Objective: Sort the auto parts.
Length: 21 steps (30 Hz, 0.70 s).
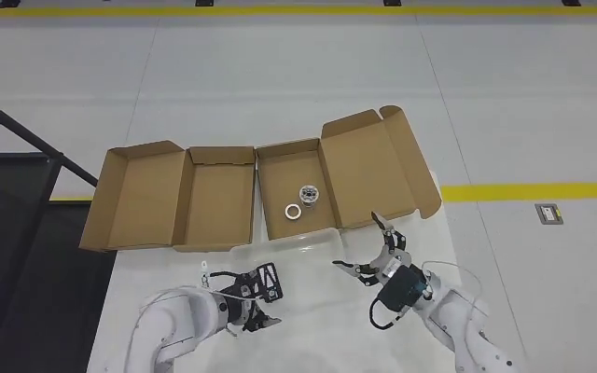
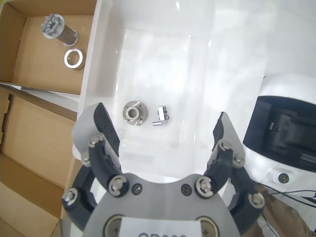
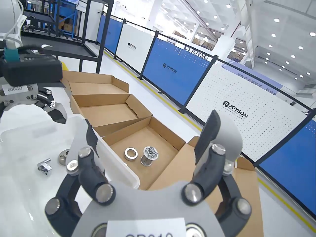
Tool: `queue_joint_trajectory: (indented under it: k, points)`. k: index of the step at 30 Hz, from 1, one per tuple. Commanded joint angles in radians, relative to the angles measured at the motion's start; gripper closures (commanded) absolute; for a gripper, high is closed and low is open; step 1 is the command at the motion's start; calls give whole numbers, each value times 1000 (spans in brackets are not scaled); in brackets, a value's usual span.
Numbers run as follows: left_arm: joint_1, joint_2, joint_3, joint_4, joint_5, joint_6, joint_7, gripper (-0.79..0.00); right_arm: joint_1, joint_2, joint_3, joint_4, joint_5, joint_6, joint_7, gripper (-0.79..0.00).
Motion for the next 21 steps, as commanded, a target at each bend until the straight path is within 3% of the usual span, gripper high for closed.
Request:
queue_joint_trajectory:
  k: [1,5,7,11,14,19,21]
  points:
    - [-35,-4,31,27,6,8,-12,-785,0,0,0,0,0,0,0,-785]
    - [-108,-15,95,93,19,29,-32,-785,0,0,0,0,0,0,0,-785]
    - [-146,-21,124,128,18,37,-42,-640,0,0,0,0,0,0,0,-785]
    - [-204,-30,166,186,5,50,-65,-514,0,0,0,0,0,0,0,-785]
    - [-228,-36,190,219,5,65,-79,-566,0,0,0,0,0,0,0,-785]
    - [-248,-38,212,257,-10,56,-97,-505,0,0,0,0,0,0,0,-785]
    - [-252,-38,217,266,-15,44,-113,-446,0,0,0,0,0,0,0,-785]
